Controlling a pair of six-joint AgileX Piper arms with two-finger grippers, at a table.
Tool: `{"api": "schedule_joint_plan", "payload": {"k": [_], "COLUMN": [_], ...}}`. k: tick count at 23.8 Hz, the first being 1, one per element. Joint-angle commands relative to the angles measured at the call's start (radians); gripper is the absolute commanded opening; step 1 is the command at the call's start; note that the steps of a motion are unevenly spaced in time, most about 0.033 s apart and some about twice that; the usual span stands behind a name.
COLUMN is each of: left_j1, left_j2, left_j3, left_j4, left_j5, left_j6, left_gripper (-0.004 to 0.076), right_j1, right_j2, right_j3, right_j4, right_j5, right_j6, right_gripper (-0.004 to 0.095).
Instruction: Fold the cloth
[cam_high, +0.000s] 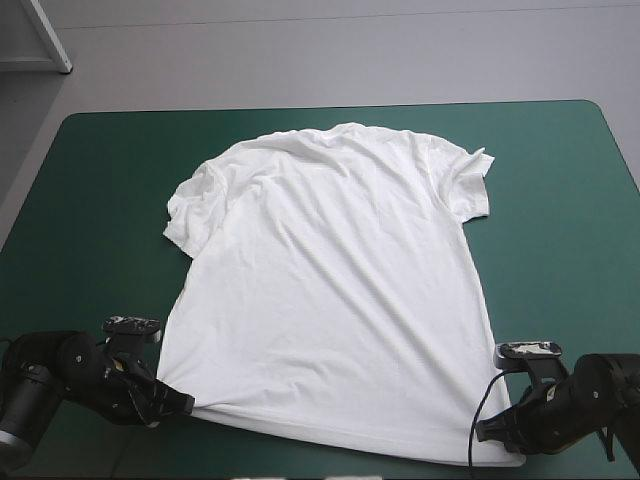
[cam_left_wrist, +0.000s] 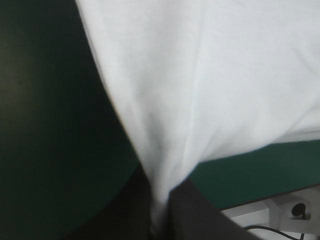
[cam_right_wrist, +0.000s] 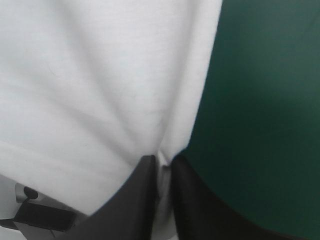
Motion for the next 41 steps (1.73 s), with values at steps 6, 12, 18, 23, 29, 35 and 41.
{"api": "schedule_joint_plan", "payload": {"k": [6, 12, 18, 23, 29, 35, 41], "left_j1": [-0.007, -0.005, -0.003, -0.003, -0.003, -0.003, -0.003], "left_j2": [-0.01, -0.008, 0.302, 0.511, 0.676, 0.74, 0.777], "left_j3": [-0.022, -0.104, -0.492, -0.616, -0.616, -0.616, -0.616], "left_j4": [-0.072, 0.004, 0.152, 0.078, 0.073, 0.069, 0.061], "left_j5": [0.066, -0.069, -0.109, -0.245, -0.301, -0.39, -0.47], "left_j6": [0.032, 0.004, -0.042, -0.035, -0.019, -0.019, -0.019], "left_gripper": [0.0386, 0.0435, 0.0436, 0.0435, 0.0435, 0.0434, 0.0405], "right_j1": [-0.003, -0.003, -0.003, -0.003, -0.003, -0.003, -0.003], "right_j2": [-0.006, -0.003, 0.018, 0.016, 0.016, 0.016, 0.018], "right_j3": [-0.032, -0.204, -0.31, -0.31, -0.31, -0.31, -0.31], "right_j4": [0.008, -0.093, -0.133, -0.136, -0.136, -0.136, -0.136], "right_j5": [0.036, 0.031, 0.028, 0.03, 0.03, 0.012, -0.052], "right_j6": [-0.024, -0.012, -0.002, 0.01, 0.018, 0.027, 0.044], "right_gripper": [0.0788, 0.0795, 0.0795, 0.0795, 0.0795, 0.0795, 0.0795]}}
